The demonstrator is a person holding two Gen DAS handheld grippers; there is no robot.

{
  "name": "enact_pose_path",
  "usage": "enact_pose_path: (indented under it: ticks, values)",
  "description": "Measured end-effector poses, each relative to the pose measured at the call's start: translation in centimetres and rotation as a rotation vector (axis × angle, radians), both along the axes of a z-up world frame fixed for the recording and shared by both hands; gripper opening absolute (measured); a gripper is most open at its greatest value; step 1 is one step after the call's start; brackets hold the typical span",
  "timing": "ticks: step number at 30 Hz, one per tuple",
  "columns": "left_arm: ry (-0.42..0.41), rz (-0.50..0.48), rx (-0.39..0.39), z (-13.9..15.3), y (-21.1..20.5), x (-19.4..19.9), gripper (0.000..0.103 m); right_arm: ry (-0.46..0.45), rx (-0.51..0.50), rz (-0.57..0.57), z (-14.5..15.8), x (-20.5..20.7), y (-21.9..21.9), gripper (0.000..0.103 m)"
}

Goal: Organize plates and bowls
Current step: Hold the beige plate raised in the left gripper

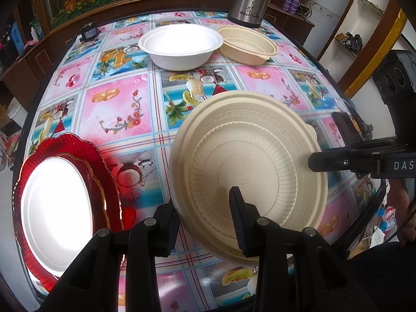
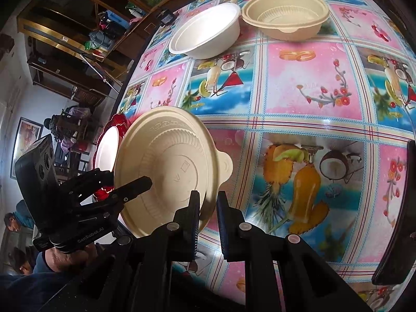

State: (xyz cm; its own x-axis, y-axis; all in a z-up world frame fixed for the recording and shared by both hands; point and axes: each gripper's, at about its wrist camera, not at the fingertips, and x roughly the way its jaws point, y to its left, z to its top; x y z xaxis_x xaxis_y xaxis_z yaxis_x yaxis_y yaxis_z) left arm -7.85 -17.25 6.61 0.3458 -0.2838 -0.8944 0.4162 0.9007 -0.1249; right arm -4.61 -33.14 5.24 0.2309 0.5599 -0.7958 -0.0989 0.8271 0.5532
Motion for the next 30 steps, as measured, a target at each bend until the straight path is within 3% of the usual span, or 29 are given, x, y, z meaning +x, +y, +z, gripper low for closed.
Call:
enact_pose_path:
  ticks: [30]
  values:
    - [-0.117, -0.014, 0.058, 2.0, 0.6, -0.8, 0.034, -0.020, -0.009, 0.004, 0.8, 0.3, 1.8, 0.015]
